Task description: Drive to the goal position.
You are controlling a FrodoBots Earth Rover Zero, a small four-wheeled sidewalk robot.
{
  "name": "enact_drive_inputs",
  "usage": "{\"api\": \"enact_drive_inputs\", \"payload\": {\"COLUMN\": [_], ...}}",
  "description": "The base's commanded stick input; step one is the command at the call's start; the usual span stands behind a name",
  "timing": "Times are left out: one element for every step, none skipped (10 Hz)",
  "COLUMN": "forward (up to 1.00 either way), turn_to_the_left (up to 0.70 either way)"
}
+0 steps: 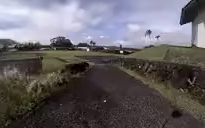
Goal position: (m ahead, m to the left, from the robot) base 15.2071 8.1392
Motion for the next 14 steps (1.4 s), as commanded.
{"api": "enact_drive_inputs", "payload": {"forward": [0.50,0.50,0.50,0.50,0.50,0.50,0.50,0.50,0.50,0.50,0.50,0.50,0.50,0.50], "turn_to_the_left": [0.00,0.00,0.00,0.00,-0.08,-0.42,-0.50,-0.45,-0.25,-0.05,0.00,0.00,0.00,0.00]}}
